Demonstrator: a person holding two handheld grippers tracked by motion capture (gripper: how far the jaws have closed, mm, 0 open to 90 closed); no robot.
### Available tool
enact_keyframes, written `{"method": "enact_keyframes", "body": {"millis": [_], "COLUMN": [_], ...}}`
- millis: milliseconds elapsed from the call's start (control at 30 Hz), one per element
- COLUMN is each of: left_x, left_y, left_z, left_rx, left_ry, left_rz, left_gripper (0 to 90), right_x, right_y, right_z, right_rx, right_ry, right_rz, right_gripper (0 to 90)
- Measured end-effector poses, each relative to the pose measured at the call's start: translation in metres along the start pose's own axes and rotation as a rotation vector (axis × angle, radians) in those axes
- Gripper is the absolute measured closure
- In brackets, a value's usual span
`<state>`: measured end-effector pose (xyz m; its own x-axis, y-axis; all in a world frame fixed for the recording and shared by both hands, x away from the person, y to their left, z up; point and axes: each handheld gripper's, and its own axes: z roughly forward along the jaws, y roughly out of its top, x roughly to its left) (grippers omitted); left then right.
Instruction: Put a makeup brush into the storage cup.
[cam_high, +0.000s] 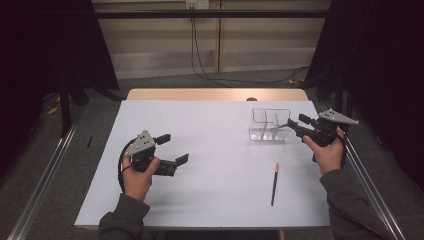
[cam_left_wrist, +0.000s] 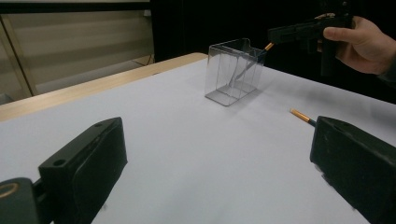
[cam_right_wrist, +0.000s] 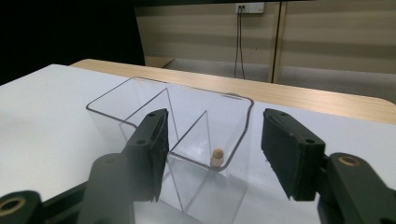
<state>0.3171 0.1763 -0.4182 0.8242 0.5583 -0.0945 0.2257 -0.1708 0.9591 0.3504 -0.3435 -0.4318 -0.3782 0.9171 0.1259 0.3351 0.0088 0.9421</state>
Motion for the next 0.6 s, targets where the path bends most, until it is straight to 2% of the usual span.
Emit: {"method": "enact_keyframes", "body": {"millis": [100, 133, 333, 400, 433, 600], "left_x": [-0.0004, 0.0004, 0.0003, 0.0009, 0.0000, -0.0001], "left_y": [0.0001, -0.0001, 0.0008, 0.0007, 0.0007, 0.0005], "left_z": [-0.0001, 0.0001, 0.0002, -0.0005, -0.0006, -0.0001], "left_rx": [0.004, 0.002, 0.005, 0.007, 0.006, 0.003], "left_ry": [0.006, -0.010, -0.013, -0.009, 0.014, 0.004], "left_rz": [0.000, 0.004, 0.007, 0.009, 0.008, 0.006], "left_gripper": [3.4, 3.4, 3.4, 3.3, 3.3, 3.3], "right_x": [0.0012, 0.0017, 0.0030, 0.0035, 0.0043, 0.0055], "right_y": [0.0000, -0.0002, -0.0007, -0.0009, -0.0011, -0.0025], "right_z": [-0.0012, -0.0013, -0.0040, -0.0051, -0.0059, -0.0098], "right_rx": [0.000, 0.000, -0.007, -0.003, -0.006, -0.017], "right_ry": [0.001, 0.001, -0.008, -0.002, -0.006, -0.003], "right_rz": [-0.012, -0.011, -0.019, -0.023, -0.024, -0.015], "right_gripper": [35.9, 34.5, 27.4, 26.2, 26.0, 24.2]}}
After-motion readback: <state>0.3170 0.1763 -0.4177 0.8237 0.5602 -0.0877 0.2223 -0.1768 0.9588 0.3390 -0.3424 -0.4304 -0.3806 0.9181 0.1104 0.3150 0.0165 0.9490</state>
